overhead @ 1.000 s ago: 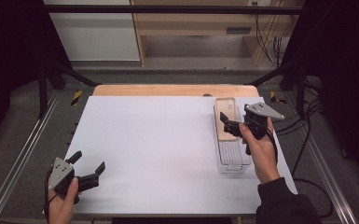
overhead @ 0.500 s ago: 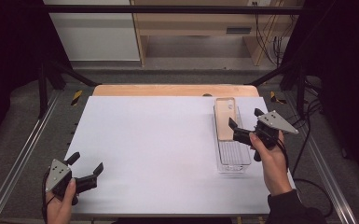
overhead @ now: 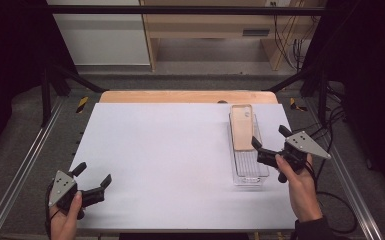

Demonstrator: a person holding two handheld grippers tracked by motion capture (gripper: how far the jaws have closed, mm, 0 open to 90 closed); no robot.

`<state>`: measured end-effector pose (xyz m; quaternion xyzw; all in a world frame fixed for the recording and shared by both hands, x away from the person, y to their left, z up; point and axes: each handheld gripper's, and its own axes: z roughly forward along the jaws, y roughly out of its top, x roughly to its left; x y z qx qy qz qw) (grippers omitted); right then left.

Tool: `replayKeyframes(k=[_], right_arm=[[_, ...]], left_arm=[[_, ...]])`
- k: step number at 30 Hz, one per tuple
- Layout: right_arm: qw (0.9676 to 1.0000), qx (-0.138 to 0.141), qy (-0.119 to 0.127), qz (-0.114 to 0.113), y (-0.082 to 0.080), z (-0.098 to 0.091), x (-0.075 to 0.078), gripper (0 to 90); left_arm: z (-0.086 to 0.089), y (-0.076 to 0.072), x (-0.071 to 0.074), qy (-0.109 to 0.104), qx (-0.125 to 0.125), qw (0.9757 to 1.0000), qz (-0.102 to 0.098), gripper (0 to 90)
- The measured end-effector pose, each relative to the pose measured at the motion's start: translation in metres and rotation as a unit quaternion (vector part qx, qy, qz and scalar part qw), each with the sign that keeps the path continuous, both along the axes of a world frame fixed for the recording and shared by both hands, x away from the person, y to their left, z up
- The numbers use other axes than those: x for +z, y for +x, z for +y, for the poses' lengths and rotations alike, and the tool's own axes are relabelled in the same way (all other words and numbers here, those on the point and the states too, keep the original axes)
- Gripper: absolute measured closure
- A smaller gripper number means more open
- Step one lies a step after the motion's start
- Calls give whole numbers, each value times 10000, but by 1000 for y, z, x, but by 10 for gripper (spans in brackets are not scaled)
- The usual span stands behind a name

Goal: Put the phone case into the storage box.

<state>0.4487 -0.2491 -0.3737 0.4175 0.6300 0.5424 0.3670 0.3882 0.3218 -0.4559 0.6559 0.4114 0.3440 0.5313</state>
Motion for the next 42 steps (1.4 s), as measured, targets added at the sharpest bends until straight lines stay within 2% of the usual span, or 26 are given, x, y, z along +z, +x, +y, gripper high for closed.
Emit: replayKeyframes(k=[16, 28, 33, 42], right_arm=[[10000, -13, 55, 28, -24, -17, -17, 31], [9999, 100, 3, -73, -37, -27, -31, 24], [9998, 172, -10, -110, -40, -30, -38, 25], [9997, 202, -19, -148, -44, -33, -51, 25]], left_arm=[[-2, -2, 0, -4, -27, 10000, -13, 32], [-2, -8, 2, -17, -84, 10000, -42, 32], [-1, -10, 2, -225, -183, 9996, -32, 32], [-2, -11, 2, -198, -263, 9994, -99, 32]])
